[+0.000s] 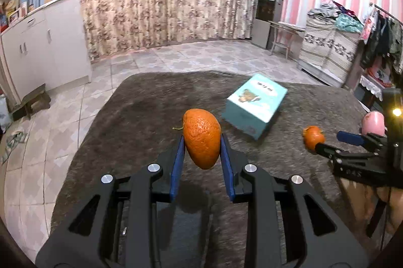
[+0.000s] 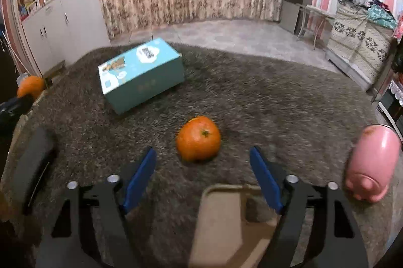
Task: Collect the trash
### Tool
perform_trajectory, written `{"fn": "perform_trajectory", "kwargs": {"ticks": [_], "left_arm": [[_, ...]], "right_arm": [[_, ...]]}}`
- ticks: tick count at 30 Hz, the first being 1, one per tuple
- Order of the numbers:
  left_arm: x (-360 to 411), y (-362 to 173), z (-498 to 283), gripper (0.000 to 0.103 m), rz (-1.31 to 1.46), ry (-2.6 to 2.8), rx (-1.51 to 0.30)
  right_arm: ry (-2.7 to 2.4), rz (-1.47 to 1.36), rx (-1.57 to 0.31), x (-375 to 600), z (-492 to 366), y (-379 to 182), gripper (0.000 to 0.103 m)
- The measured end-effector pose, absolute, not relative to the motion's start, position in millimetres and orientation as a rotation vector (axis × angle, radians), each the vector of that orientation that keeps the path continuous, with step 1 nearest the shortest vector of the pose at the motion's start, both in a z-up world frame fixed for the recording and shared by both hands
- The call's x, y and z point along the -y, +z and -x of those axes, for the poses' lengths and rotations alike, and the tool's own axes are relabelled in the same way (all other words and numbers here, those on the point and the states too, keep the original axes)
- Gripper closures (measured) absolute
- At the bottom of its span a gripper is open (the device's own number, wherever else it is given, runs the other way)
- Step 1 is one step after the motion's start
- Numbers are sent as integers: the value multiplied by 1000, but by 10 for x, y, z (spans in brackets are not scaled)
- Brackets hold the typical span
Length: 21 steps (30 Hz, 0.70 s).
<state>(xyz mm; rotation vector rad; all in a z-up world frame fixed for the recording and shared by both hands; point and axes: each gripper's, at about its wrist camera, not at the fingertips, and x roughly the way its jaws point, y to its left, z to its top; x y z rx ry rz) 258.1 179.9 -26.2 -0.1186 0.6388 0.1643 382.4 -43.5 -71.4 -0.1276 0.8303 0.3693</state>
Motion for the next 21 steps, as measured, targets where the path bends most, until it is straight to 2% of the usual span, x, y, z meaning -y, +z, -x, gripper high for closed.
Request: {"fn": "perform_trajectory", "kwargs": {"ticks": [1, 2, 4, 9, 11, 15, 21], "left_arm": [[-1842, -268, -2591, 76, 123, 167, -643], [-1852, -282, -2590, 76, 124, 170, -648], [-1832, -294, -2606, 76, 119, 174, -652], [-1643, -157, -2550, 76, 92, 157, -616], [-1507, -66, -2507, 76, 80, 136, -584], [-1136, 81, -2428, 76, 63, 71, -542], [-616, 178, -2324, 76, 63, -26, -546]], "right_arm": [[379, 115, -845, 410, -3855, -740, 49], [388, 108, -852, 404, -3863, -753, 53], [403, 104, -860, 374, -3857, -791, 72], [386, 28, -768, 640, -3598, -588, 77], [368, -9, -716, 846, -3383, -423, 91], [309, -28, -644, 1249, -3032, -175, 95], [214, -51, -647, 1907, -2696, -43, 98]]}}
